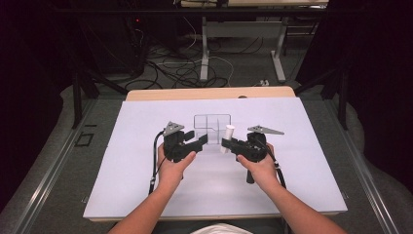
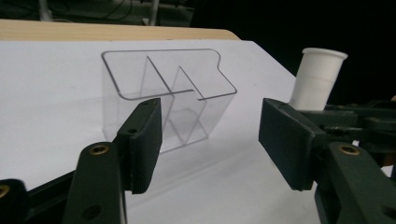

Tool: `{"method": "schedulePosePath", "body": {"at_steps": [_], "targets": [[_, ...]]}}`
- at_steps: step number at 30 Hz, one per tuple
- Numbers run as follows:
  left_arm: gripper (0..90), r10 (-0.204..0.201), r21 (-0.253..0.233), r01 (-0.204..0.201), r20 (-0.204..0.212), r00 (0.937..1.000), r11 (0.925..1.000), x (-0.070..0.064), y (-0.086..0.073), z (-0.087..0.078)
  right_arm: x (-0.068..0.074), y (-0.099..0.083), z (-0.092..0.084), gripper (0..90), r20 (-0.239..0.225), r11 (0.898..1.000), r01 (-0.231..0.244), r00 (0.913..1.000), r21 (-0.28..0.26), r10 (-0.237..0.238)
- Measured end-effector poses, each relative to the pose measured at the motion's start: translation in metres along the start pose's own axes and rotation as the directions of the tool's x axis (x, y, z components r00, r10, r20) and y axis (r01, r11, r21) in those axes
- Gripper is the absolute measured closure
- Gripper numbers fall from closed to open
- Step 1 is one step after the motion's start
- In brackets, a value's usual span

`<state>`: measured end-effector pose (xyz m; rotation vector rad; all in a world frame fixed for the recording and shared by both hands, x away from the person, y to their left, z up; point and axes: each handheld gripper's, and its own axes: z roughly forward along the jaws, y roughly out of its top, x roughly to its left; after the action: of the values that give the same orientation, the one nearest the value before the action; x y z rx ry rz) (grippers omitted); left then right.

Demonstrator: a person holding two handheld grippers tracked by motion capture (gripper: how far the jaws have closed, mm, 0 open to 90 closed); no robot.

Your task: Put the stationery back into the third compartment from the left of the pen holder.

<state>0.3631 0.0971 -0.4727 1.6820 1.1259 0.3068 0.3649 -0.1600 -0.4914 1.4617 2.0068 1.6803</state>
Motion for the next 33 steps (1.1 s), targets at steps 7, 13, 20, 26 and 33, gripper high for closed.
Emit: {"method": "schedulePosePath", "body": {"at_steps": [7, 13, 20, 26, 33], "targets": [[35.4, -0.004, -0.011, 0.003, -0.044, 0.999, 0.9999, 0.016, 0.004, -0.006, 0.0, 0.016, 0.003, 70.1, 0.05, 0.995, 0.093, 0.9947, -0.04, -0.091], [31.1, 0.011, -0.024, -0.013, -0.096, 0.9953, 0.9996, 0.031, 0.006, -0.01, -0.001, 0.029, 0.009, 70.1, 0.088, 0.989, 0.138, 0.9872, -0.056, -0.133], [27.6, 0.028, 0.008, -0.027, -0.151, 0.9881, 0.9996, 0.041, 0.006, -0.01, -0.003, 0.041, 0.022, 70.1, 0.128, 0.983, 0.171, 0.9786, -0.069, -0.161], [17.0, 0.01, 0.006, -0.009, -0.167, 0.9859, 0.9999, 0.047, 0.007, -0.012, -0.002, 0.046, 0.037, 70.1, 0.163, 0.973, 0.222, 0.9641, -0.059, -0.21], [14.1, -0.034, -0.007, 0.034, -0.182, 0.9828, 0.9994, 0.054, 0.007, -0.013, -0.007, 0.047, 0.051, 70.0, 0.204, 0.969, 0.246, 0.9505, -0.032, -0.235]]}}
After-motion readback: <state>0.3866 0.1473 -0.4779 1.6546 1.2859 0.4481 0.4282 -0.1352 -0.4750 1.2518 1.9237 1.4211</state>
